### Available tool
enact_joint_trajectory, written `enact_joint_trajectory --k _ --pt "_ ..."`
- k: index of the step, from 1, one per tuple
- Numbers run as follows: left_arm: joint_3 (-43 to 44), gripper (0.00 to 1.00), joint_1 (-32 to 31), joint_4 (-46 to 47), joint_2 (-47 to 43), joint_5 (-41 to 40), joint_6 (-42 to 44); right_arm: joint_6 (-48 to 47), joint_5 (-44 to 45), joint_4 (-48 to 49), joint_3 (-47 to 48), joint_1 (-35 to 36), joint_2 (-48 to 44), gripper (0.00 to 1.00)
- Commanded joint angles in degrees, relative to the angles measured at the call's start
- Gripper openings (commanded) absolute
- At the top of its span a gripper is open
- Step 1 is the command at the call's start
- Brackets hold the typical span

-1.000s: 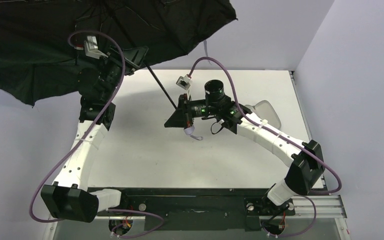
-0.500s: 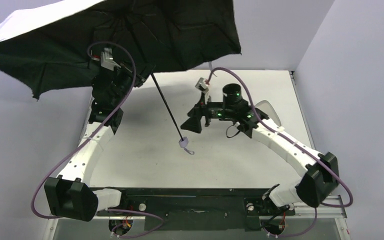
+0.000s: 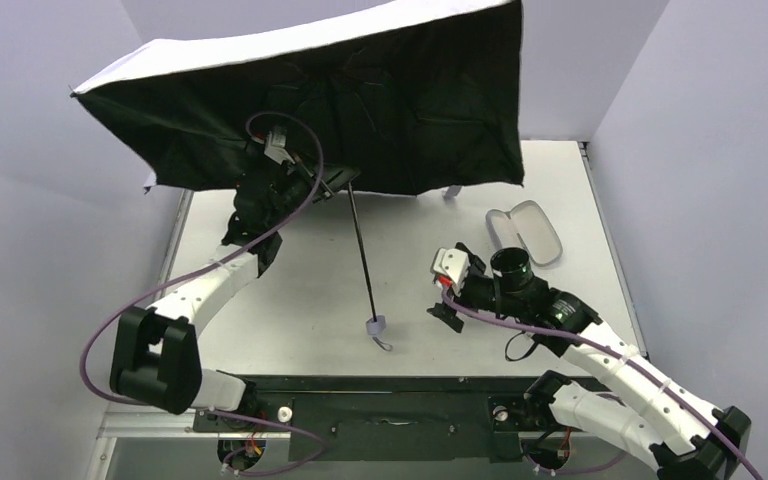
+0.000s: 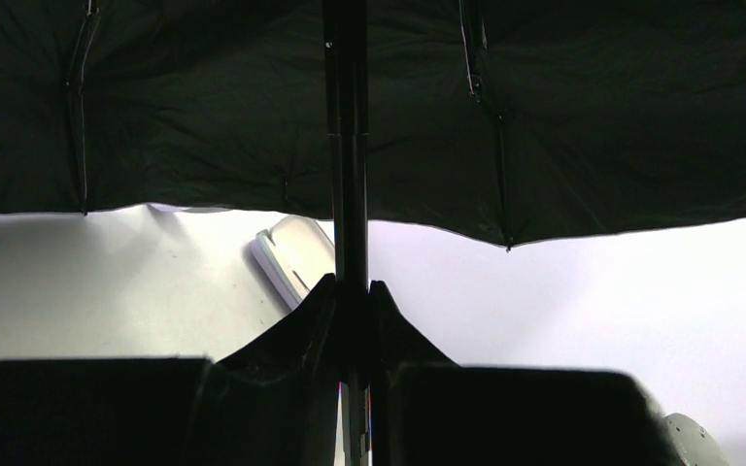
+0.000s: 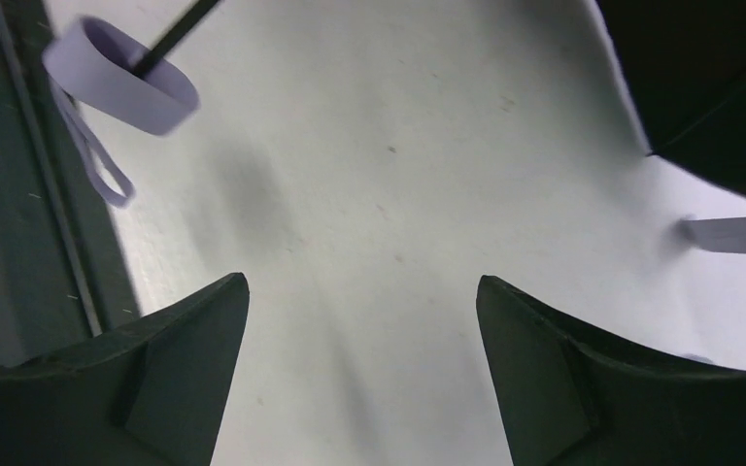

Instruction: Open the umbrella

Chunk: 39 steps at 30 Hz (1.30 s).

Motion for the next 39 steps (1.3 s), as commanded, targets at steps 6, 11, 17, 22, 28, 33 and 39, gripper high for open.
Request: enact_joint_trajectory --k 6,11,17,22,28,33,39 --pt "5.08 0.0 -2.88 17.19 9.32 4.35 1.74 -11.06 13.39 3.96 -5.17 2.34 -3.63 0.82" --pt "4.11 0.0 -4.2 18.53 11.75 4.66 4.74 -15.4 15.71 4.2 -8.52 3.26 -4.55 0.82" --pt "0.85 0.18 -4.49 18.43 12.62 4.01 8.0 -16.98 18.28 3.98 -11.11 4.46 -5.21 0.82" --pt "-3.73 0.35 -4.46 18.12 12.35 3.25 11.95 -17.56 19.81 4.27 -12.15 5.7 -4.51 0.82" --pt "-8.68 0.59 -4.32 15.57 9.59 3.2 14.47 -17.25 20.69 4.84 -12.63 6.61 -4.15 0.82" --pt "-12.39 0.98 -4.04 10.11 6.07 3.34 16.79 -16.68 20.9 5.04 -12.81 6.99 -4.41 0.83" --pt "-13.8 0.97 -2.85 -1.11 0.28 3.78 24.04 -16.15 20.94 4.81 -12.51 7.25 -4.9 0.83"
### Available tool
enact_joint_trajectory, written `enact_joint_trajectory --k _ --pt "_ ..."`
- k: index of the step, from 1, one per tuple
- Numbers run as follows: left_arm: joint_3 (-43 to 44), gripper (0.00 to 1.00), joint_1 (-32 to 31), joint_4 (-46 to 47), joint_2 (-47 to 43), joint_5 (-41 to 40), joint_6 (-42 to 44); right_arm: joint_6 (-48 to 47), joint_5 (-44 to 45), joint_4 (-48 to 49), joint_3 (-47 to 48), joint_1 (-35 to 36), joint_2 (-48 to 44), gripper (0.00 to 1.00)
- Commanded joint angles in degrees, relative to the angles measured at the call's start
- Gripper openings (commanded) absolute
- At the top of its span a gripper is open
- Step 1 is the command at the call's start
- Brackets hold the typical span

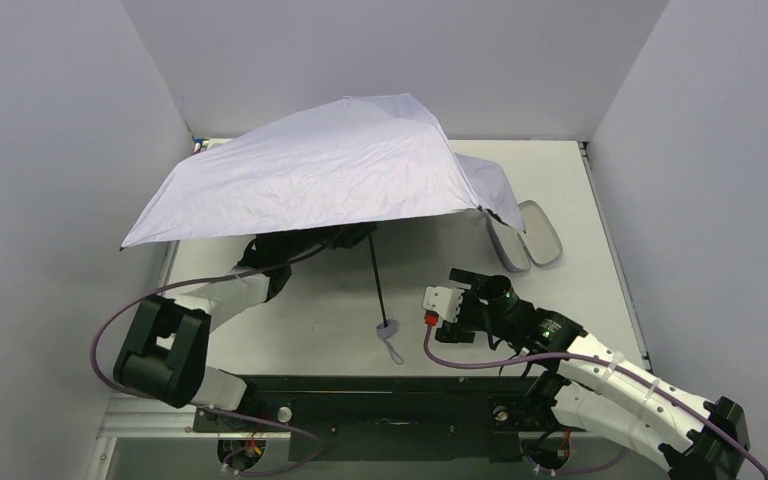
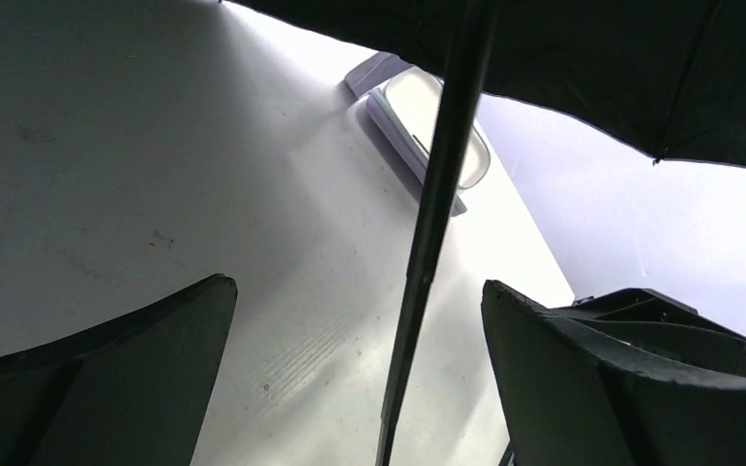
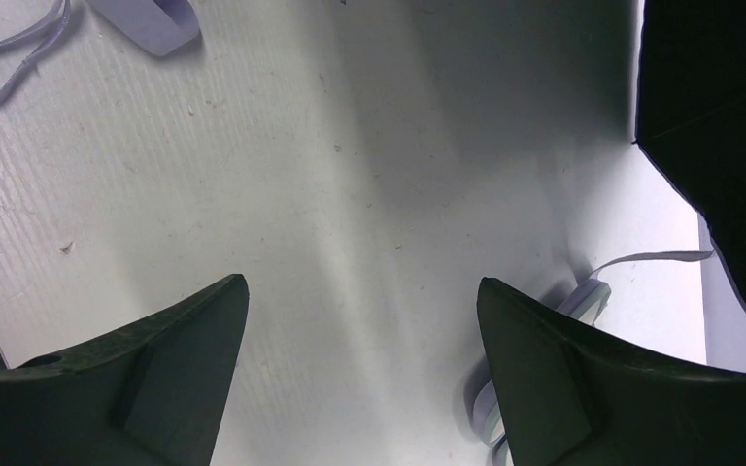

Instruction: Open the umbrella

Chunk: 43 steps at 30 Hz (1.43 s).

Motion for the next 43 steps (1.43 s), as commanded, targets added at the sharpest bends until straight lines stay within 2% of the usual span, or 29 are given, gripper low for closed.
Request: enact_joint_trajectory --k 1,7,11,18,21,26,32,36,43 --pt "1.34 0.97 1.36 -11.97 -5.94 0.96 8.69 0.91 1.12 2.63 0.24 0.55 -0.92 0.83" --pt "6.07 0.97 3.33 -38.94 -11.28 -2.55 28.17 3.08 3.04 2.24 1.48 0.48 -1.68 0.84" --pt "6.77 0.97 3.95 -51.31 -16.54 -8.64 44.29 4.72 2.59 0.93 2.79 0.31 -2.04 0.86" --pt "8.97 0.97 4.06 -68.73 -25.22 -21.5 61.21 9.33 3.83 -1.08 6.21 -1.08 -3.44 0.88" --pt "8.15 0.97 4.09 -70.35 -28.97 -28.04 64.94 10.3 5.29 -3.11 6.22 -1.89 -6.48 0.88" --pt "5.72 0.97 3.8 -71.13 -34.72 -38.37 65.42 9.65 9.39 -7.04 5.03 -4.39 -11.32 0.89" --pt "0.62 0.97 3.22 -67.16 -34.55 -51.23 64.5 6.63 10.19 -8.22 1.82 -10.32 -15.2 0.89" --pt "-0.87 0.97 3.21 -64.54 -34.82 -52.63 64.59 4.49 10.57 -10.83 1.11 -13.26 -17.12 0.89" --pt "1.06 0.97 3.59 -65.02 -33.57 -51.14 64.26 1.87 12.45 -14.33 -0.25 -13.65 -21.7 0.89"
